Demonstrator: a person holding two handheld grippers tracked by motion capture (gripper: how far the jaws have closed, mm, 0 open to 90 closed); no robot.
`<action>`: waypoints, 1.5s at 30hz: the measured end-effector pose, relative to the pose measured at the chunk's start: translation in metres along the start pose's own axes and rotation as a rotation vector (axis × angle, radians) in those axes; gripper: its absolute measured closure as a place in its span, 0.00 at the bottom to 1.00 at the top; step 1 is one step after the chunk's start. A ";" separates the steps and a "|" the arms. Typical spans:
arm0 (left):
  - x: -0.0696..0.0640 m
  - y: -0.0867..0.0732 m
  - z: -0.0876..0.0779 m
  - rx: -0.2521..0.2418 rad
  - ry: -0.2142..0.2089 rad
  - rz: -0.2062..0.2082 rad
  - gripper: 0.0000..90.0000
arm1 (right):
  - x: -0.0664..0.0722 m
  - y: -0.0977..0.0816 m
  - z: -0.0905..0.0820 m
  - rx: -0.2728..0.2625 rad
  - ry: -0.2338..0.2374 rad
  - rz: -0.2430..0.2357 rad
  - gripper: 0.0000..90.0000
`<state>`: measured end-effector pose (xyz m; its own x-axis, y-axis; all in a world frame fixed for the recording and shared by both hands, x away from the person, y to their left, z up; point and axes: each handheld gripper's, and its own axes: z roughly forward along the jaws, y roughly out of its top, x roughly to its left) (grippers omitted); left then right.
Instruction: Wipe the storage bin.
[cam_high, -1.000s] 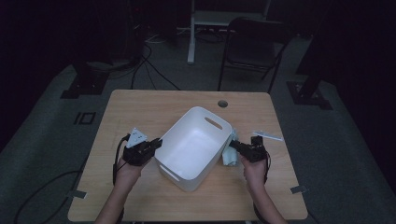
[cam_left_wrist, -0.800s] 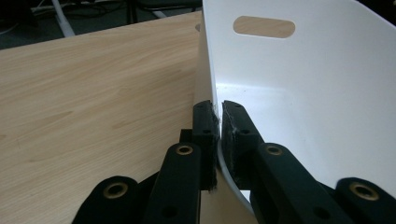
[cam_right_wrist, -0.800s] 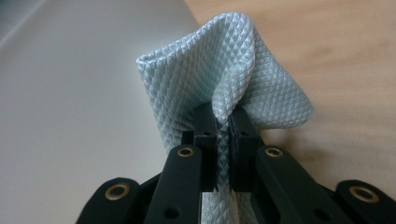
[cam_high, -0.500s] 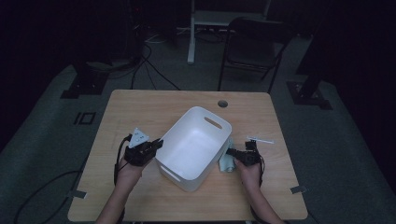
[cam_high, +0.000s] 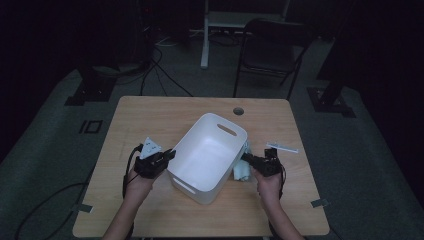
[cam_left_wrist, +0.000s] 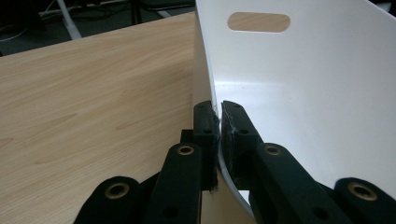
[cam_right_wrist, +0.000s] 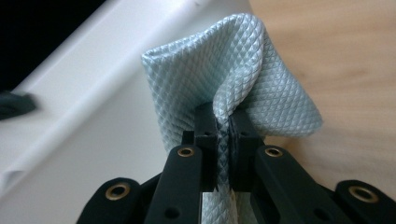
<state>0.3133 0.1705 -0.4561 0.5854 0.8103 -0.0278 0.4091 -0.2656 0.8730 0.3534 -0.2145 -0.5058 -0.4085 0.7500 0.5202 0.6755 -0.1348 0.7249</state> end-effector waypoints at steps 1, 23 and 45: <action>0.000 0.000 0.000 0.000 0.001 -0.002 0.94 | -0.002 -0.002 0.003 0.011 -0.008 0.005 0.94; -0.004 0.001 0.001 0.001 0.031 -0.008 0.94 | 0.031 -0.004 -0.022 -0.014 0.154 0.006 0.94; -0.006 0.000 0.002 -0.009 0.028 -0.008 0.93 | -0.022 -0.037 0.037 0.147 -0.025 0.058 0.94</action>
<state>0.3114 0.1642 -0.4567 0.5623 0.8267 -0.0214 0.4077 -0.2546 0.8769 0.3598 -0.2019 -0.5606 -0.3517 0.7601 0.5464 0.7808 -0.0839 0.6191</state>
